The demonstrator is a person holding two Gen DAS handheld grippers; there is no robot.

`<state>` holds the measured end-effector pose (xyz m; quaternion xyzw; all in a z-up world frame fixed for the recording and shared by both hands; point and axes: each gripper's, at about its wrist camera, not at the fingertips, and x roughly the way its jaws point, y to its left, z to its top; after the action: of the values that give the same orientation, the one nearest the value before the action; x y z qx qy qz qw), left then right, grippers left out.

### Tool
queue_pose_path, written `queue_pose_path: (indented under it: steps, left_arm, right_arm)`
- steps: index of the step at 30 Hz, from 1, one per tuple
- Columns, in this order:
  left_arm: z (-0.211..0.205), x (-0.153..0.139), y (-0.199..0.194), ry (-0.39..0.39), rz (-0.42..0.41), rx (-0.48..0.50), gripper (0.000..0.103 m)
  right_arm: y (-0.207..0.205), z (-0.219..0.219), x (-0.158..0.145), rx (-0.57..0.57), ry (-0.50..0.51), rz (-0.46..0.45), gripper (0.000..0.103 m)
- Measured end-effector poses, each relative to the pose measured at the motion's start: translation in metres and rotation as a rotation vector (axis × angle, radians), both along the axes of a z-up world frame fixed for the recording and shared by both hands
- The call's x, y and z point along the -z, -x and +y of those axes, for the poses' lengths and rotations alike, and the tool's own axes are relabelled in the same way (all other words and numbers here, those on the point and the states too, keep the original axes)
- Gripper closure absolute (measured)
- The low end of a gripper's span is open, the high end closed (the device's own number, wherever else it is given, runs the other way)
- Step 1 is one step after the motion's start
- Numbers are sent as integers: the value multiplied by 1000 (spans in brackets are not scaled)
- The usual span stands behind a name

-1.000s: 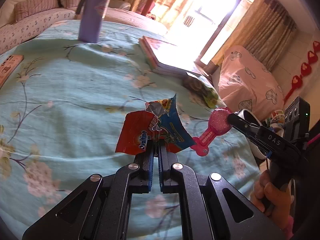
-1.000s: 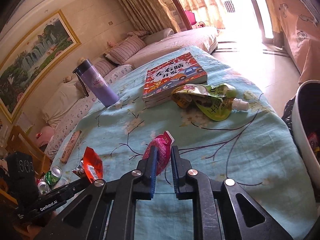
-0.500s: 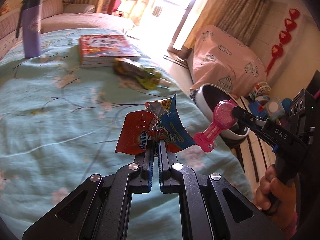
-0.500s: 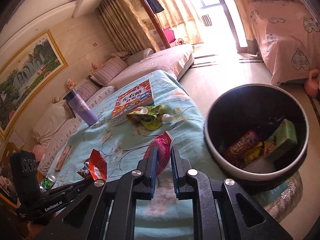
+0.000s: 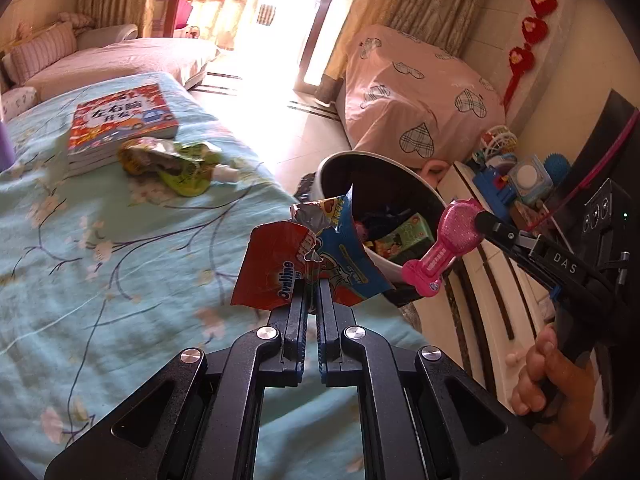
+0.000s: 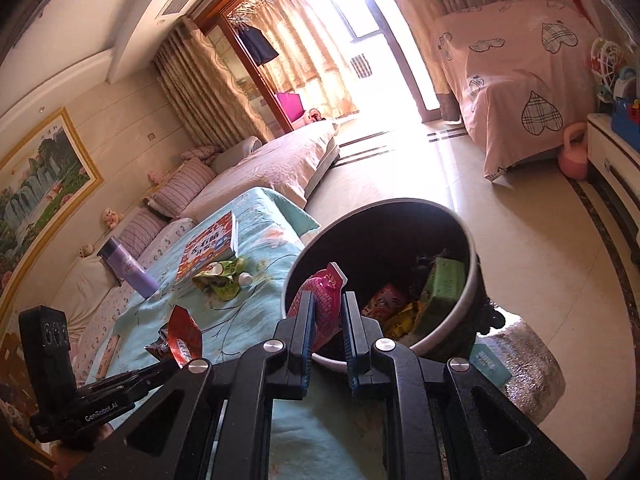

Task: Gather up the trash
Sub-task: 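Carry both items over the bin and open both tools to drop them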

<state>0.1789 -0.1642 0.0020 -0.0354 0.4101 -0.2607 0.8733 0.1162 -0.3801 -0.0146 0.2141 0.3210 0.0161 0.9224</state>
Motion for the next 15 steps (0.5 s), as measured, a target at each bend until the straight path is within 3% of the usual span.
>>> queue_pose_path:
  steps: [15]
  left_arm:
    - [-74,-16,-14,-60,-41,93,99]
  right_arm:
    - [-7,-49,-1,77,40,-10,90]
